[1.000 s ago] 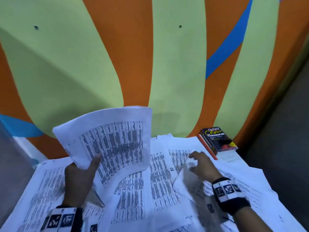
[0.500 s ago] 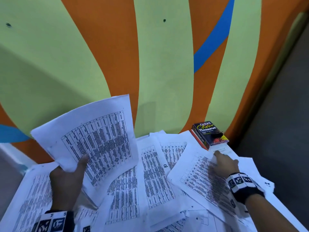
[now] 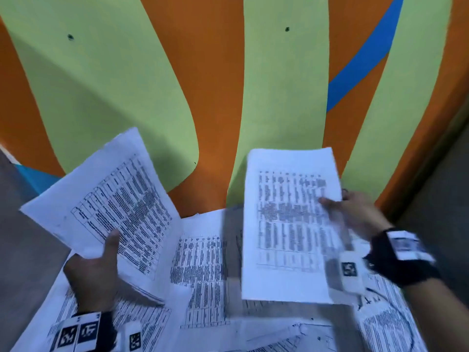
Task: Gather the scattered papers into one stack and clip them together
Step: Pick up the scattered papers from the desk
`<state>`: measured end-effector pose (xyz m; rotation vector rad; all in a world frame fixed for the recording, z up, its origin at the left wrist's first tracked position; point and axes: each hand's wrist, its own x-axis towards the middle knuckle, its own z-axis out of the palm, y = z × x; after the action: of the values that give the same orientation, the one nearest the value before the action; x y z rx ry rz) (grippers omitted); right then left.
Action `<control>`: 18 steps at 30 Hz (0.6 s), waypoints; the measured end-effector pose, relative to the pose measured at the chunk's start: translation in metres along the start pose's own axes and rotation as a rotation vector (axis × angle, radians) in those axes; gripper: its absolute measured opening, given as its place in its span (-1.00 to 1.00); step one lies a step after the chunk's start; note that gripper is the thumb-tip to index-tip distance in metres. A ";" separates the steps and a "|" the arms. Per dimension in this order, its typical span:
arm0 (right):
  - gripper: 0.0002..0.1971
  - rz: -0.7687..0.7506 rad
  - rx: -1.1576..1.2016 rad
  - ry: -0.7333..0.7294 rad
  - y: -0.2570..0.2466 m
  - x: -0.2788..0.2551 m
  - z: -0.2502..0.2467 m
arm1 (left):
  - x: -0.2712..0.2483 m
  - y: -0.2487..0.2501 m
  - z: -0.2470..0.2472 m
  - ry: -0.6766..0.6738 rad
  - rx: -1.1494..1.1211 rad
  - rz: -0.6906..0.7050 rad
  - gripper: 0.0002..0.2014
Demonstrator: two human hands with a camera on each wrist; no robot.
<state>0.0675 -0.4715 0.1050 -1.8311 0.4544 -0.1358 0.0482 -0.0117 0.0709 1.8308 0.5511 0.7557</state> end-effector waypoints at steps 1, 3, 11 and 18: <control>-0.72 0.062 -0.038 -0.026 0.015 0.006 0.021 | -0.001 0.000 -0.001 0.009 0.002 -0.011 -0.38; -0.66 0.154 -0.112 -0.057 0.049 0.013 0.065 | -0.003 -0.001 -0.005 0.006 0.020 -0.018 -0.39; -0.71 0.271 -0.436 -0.159 0.077 0.005 0.143 | -0.005 -0.025 -0.030 -0.020 0.011 -0.078 -0.45; -0.21 0.209 -0.652 -0.157 0.084 0.001 0.168 | -0.012 -0.024 -0.032 -0.012 -0.072 -0.054 -0.48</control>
<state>0.1018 -0.3417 -0.0260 -2.3885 0.6228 0.3362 0.0160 0.0095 0.0543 1.7465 0.5569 0.7185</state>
